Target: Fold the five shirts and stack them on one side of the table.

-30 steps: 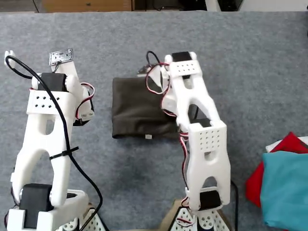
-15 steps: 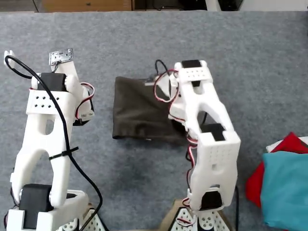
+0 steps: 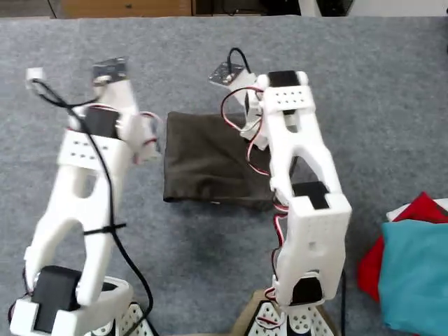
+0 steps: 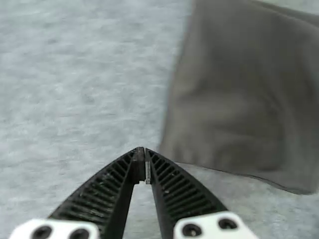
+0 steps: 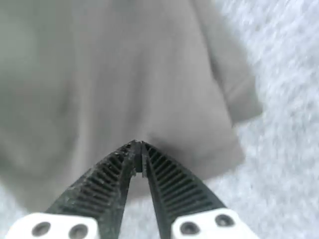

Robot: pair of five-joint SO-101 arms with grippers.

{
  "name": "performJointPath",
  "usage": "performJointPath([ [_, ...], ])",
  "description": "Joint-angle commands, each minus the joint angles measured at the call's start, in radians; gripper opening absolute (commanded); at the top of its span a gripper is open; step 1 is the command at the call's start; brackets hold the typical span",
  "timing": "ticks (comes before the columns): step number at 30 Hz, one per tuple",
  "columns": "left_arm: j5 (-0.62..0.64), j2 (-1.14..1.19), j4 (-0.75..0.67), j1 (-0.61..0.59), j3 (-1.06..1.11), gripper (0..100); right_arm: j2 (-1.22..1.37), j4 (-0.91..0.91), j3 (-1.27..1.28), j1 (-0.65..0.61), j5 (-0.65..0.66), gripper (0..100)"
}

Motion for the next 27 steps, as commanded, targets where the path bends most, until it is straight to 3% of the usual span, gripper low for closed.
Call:
performJointPath([
  [1,0.092,-0.022,-0.104,0.098,0.043,2,0.051,-0.066,-0.081,-0.025,-0.041,0.7],
  [9,0.149,0.071,-0.376,0.132,0.189,2,0.349,-0.041,-0.418,-0.035,-0.074,0.7],
  [20,0.141,0.343,-0.321,0.198,0.074,2,0.742,0.242,-1.173,0.048,-0.075,0.7],
  [27,0.107,0.351,-0.29,0.193,0.074,2,0.763,0.333,-1.288,0.091,-0.074,0.9],
])
